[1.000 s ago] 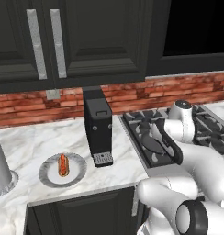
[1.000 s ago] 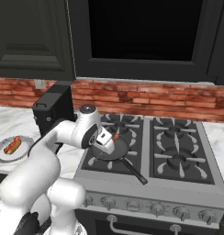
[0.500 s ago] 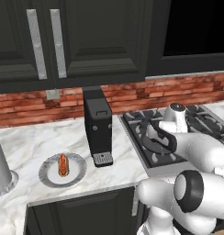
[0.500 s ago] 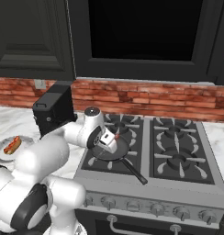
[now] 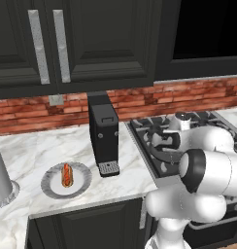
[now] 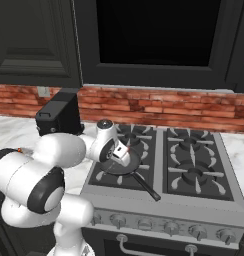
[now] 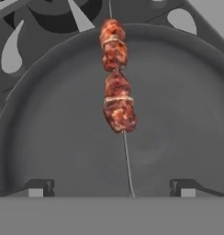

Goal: Place the cold items (cucumber and squash) from the fridge in one tupperware on the dining counter. Place the warm items (kebab skewer and hot dog) in the stove area in another tupperware.

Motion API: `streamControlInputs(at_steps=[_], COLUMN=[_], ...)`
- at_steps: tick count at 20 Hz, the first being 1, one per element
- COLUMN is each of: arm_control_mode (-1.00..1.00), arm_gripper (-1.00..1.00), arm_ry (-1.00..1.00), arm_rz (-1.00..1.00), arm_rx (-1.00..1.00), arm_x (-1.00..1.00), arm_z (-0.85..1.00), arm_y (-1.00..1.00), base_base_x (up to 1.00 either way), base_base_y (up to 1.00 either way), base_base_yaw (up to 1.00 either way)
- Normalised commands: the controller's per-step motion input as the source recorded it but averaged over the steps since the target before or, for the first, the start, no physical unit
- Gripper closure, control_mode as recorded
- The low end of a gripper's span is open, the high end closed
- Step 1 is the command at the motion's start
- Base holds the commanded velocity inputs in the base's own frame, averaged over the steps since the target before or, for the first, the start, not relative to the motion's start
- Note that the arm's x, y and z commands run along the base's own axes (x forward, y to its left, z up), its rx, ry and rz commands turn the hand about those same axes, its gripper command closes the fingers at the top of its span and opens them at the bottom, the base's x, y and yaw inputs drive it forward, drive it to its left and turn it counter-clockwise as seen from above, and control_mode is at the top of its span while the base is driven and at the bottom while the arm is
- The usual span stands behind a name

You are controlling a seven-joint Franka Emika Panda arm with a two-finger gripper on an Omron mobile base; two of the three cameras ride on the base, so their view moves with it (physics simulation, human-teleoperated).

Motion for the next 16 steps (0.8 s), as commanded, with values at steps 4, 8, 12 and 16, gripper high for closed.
streamControlInputs(at_steps=[4,8,12,16], arm_control_mode=[-1.00,-1.00,-1.00,-1.00], arm_gripper=[-1.00,-1.00,-1.00,1.00], arm_ry=[0.00,0.00,0.04,0.16], arm_rz=[0.00,0.00,0.00,0.00], arm_rx=[0.00,0.00,0.00,0.00], arm_x=[0.30,0.13,0.17,0.23], arm_z=[-0.28,-0.26,-0.28,-0.30], arm_y=[-0.05,-0.09,-0.09,0.00], base_base_x=[0.00,0.00,0.00,0.00], base_base_y=[0.00,0.00,0.00,0.00], base_base_yaw=[0.00,0.00,0.00,0.00])
